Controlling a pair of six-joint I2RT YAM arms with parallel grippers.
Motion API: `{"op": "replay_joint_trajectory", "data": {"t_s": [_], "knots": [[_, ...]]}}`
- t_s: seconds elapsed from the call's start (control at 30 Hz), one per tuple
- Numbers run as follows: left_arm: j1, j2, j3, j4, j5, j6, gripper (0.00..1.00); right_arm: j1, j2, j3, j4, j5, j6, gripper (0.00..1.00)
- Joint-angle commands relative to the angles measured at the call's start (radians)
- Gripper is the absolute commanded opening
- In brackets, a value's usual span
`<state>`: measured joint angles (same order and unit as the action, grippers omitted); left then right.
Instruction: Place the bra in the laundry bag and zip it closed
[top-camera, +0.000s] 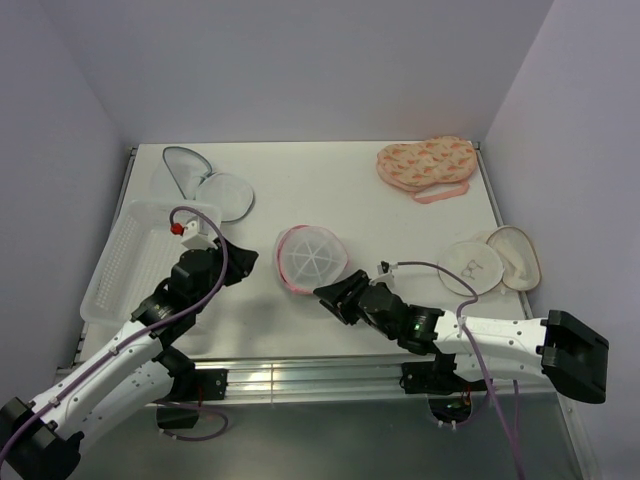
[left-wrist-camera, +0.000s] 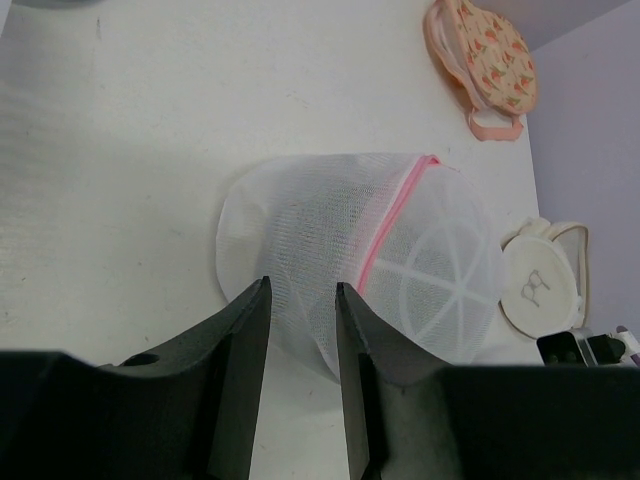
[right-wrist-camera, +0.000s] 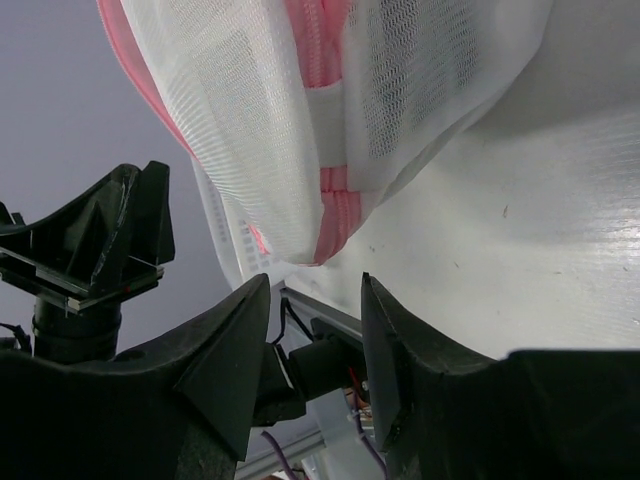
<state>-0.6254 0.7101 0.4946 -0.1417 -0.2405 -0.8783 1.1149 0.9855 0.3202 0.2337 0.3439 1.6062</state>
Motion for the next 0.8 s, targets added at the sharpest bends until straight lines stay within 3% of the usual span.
{"op": "replay_joint_trajectory", "data": {"t_s": [0.0, 0.33, 0.77], "knots": [[-0.002, -0.017, 0.047, 0.007, 0.015, 0.015, 0.38, 0.006, 0.010, 0.019, 0.064, 0.043, 0.029, 0.49], [-0.025, -0.043, 0.018, 0.016, 0.055, -0.010, 0.37, -0.020, 0.041, 0.025, 0.071, 0.055, 0.011, 0.49], [-0.183, -0.070, -0.030, 0.004, 0.017, -0.051, 0.36, -0.078, 0.067, 0.019, 0.111, 0.041, -0.023, 0.44]]}}
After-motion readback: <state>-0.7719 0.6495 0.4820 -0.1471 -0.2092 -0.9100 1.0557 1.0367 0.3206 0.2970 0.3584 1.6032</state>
